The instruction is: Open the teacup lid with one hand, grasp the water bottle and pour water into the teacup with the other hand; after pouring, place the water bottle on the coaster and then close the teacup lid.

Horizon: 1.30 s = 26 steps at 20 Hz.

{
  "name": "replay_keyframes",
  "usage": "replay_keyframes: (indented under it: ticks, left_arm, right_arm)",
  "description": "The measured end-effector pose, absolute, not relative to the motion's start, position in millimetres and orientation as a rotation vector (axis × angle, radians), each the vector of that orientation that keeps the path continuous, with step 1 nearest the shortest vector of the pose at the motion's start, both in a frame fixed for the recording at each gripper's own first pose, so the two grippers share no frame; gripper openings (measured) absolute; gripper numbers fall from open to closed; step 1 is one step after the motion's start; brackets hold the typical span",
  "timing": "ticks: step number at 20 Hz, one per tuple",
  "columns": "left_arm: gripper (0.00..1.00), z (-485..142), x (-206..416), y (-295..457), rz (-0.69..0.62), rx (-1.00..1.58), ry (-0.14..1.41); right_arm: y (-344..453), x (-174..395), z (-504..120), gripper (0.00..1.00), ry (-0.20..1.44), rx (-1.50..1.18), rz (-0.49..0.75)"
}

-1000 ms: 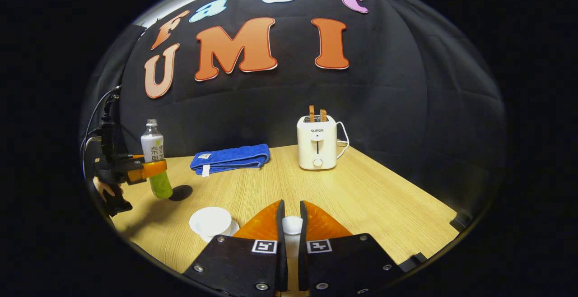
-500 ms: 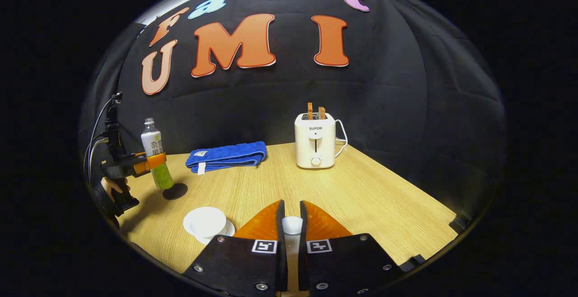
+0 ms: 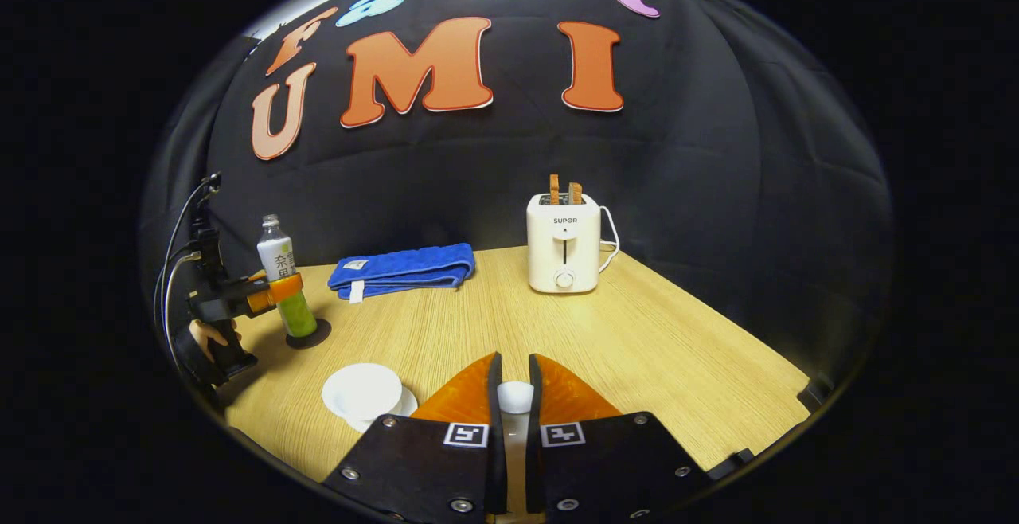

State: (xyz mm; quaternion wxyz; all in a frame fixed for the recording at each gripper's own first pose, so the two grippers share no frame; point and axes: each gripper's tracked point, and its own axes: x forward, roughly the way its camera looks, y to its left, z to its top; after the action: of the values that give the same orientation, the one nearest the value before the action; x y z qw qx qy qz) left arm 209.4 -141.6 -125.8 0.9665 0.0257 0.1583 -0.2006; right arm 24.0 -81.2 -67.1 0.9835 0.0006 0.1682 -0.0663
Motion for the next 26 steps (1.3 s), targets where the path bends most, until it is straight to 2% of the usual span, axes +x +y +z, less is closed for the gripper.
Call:
replay_keyframes:
  ticks: [4,13,17,21,25,26]
  left_arm:
    - [0.65,-127,208,-141,-0.409,0.052,0.321]
    - [0.74,-130,207,-140,-0.409,0.06,0.33]
    - [0.72,-137,204,-140,-0.408,0.07,0.346]
    - [0.82,-140,203,-140,-0.407,0.08,0.352]
    - [0.87,-141,203,-141,-0.405,0.102,0.346]
    - [0.92,-141,202,-141,-0.404,0.107,0.344]
  right_arm:
    - [-79,25,-67,0.1,0.34,0.001,-0.127]
    - [-75,25,-69,0.1,0.347,0.0,-0.117]
    - [-74,24,-71,0.1,0.352,-0.002,-0.112]
    - [-70,25,-68,0.1,0.341,0.004,-0.106]
    - [-52,30,-65,0.1,0.326,0.013,-0.06]
    - [-45,32,-65,0.1,0.321,0.017,-0.04]
